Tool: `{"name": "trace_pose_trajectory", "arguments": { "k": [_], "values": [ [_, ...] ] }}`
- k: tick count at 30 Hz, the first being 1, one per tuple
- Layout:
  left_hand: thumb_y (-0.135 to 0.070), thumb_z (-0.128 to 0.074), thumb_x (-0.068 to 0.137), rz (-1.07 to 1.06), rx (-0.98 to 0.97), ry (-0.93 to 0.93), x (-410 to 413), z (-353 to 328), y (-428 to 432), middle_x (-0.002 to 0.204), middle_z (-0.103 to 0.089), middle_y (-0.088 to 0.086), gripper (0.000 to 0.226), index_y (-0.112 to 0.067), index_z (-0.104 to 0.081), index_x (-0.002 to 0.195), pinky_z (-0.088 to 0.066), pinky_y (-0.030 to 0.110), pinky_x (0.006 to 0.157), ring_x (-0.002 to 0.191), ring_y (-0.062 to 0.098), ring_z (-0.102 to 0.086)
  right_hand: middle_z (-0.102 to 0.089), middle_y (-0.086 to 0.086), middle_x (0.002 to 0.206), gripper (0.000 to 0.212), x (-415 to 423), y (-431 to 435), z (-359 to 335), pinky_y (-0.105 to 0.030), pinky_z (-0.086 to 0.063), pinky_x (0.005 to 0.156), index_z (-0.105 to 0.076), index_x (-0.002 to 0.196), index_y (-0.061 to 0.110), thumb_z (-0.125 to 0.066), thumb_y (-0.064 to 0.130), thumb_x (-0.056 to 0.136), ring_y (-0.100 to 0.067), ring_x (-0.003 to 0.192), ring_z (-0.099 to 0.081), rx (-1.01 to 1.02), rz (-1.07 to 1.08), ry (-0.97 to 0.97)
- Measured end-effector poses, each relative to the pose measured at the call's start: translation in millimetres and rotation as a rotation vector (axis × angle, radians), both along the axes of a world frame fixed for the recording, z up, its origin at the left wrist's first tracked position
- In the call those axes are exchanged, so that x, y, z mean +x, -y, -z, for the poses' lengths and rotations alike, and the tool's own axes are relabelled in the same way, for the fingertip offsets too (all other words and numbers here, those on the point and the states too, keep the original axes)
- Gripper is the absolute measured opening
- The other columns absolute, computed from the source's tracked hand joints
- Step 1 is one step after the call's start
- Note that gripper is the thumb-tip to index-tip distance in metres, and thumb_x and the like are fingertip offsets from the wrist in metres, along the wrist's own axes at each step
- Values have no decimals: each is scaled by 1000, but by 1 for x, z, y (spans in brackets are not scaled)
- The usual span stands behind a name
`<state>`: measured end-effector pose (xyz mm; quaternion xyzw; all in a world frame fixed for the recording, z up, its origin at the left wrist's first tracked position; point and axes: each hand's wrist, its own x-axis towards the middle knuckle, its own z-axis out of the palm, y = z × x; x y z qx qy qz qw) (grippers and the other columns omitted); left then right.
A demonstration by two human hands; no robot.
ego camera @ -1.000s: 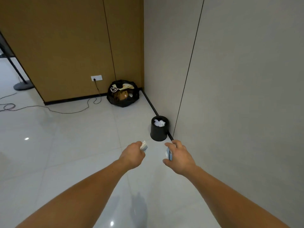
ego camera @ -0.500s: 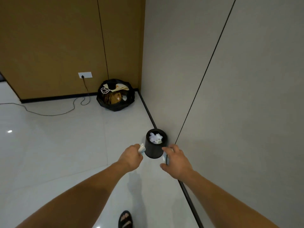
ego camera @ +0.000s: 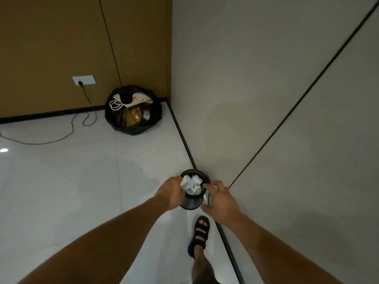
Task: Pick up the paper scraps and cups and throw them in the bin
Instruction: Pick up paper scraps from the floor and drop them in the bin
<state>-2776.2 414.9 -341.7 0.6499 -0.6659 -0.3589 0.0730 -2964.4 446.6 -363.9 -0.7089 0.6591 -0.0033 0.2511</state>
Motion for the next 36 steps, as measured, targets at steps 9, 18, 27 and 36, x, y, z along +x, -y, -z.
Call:
{"name": "trace_pose_trajectory", "arguments": {
  "k": [9,18,27,36],
  "values": [
    [-14,-49,93,-74,159,112,-50,116,152,117,-55,12,21,-7,-55,112,-47,32,90,105,24,-54,-22,-3,153,70,-27,177,119,-34,-40,102,-30,149,26,-63,38,88,-28,131,-35,207,-123,2],
    [-26,-42,98,-228,241,27,-88,369,239,156,-20,7,39,-15,-47,135,-17,42,119,146,26,-5,-24,-1,152,68,-39,280,359,-29,-38,104,-30,147,27,-61,41,88,-23,135,-32,250,-93,-19],
    [-51,-60,83,-83,109,250,-101,567,247,159,10,0,72,-37,-26,145,-1,55,115,142,30,24,-26,-4,155,85,-55,295,529,-39,-41,106,-25,150,26,-70,49,81,-26,139,-30,129,-200,-145],
    [-61,-36,90,-61,164,267,-52,523,223,159,17,3,79,-30,2,152,7,48,111,140,25,31,-22,-8,158,77,-52,262,477,-42,-39,107,-31,150,26,-67,42,83,-30,144,-22,156,-121,-169]
  ]
}}
